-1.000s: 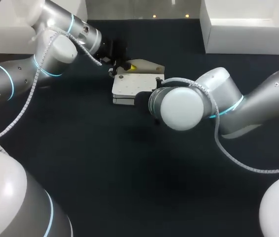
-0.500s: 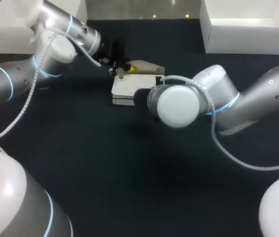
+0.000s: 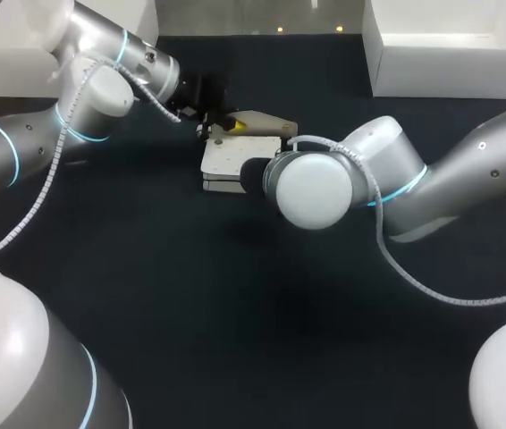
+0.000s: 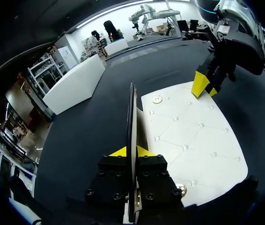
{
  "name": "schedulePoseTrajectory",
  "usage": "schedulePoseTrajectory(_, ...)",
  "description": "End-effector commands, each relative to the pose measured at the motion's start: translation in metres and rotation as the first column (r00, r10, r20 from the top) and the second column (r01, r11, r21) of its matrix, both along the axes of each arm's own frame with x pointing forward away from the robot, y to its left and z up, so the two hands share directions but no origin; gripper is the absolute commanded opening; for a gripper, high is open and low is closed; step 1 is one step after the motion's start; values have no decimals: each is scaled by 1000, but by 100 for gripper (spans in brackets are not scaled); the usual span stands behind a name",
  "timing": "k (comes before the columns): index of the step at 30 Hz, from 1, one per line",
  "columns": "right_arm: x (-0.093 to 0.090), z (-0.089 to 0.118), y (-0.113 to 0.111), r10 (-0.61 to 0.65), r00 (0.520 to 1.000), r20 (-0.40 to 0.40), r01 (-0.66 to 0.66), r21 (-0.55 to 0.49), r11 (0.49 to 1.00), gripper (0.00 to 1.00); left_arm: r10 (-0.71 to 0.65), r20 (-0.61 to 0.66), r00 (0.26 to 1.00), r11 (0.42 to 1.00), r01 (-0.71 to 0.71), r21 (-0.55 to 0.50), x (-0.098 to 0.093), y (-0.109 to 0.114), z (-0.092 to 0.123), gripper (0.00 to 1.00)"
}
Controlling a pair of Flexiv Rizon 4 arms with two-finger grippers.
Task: Pick up the bag, open it, inspect its contents, close it, and place it on the opposite side
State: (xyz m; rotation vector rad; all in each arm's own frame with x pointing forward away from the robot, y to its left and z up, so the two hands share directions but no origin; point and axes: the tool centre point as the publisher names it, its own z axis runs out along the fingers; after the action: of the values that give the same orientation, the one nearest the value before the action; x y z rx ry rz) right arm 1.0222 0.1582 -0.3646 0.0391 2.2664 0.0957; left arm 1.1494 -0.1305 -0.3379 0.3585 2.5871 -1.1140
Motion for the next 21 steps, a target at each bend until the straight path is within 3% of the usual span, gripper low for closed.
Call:
schedulePoseTrajectory(1,0,-1,2,-6,1000,9,6,-2,1000,5,1,2,1000,1000,-1,-6,-1,1,0,0)
schedulePoseTrajectory(2,0,-1,2,-7,1000,10,7,-1,1000,0,1,2,1000,1000,-1,-7,-2,1,0,0)
schedulePoseTrajectory(8,-2,0,1,-11,1000,15,11,3,1000,0,-5,33,999,1000,6,-24,-6,3,-2,0)
schedulePoseTrajectory(21,-4,-1,1,-19,1000,8,19,15,1000,0,-52,260,964,995,74,-73,-34,8,-17,0)
